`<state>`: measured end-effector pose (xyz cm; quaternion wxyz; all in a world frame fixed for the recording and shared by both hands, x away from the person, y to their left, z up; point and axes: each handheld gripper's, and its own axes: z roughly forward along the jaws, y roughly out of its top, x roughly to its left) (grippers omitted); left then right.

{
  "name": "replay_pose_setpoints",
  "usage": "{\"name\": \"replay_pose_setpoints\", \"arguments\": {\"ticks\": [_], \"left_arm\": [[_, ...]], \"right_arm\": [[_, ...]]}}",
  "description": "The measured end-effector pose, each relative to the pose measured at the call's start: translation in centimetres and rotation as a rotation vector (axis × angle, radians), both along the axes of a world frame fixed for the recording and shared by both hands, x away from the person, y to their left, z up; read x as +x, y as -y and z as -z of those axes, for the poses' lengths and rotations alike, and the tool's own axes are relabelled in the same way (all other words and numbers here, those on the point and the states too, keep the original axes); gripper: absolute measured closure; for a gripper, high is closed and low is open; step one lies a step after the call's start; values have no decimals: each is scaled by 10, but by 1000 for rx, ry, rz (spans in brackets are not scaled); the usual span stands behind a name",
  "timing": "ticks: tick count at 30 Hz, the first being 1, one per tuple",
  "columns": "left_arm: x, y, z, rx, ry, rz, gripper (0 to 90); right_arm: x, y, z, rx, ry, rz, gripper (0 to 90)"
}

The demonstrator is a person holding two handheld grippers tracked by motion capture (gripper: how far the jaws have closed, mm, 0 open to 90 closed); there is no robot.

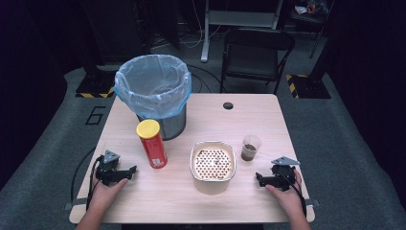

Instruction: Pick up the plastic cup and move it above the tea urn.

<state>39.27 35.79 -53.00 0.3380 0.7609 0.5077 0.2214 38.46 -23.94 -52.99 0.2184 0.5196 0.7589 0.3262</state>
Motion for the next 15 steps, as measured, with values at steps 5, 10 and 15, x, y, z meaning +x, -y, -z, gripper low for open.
{"name": "replay_pose_setpoints", "arguments": {"ticks": [5, 10, 15], "left_arm": [[-2, -1, 0, -1, -1, 16, 134], [-5, -1, 1, -14, 8, 32, 135], [-7, -2, 1, -10, 8, 42, 135]], "right_arm": [[-6, -1, -1, -1, 15, -9, 66], [-6, -1, -1, -1, 16, -12, 69], [-8, -1, -1, 2, 24, -23, 106]]}}
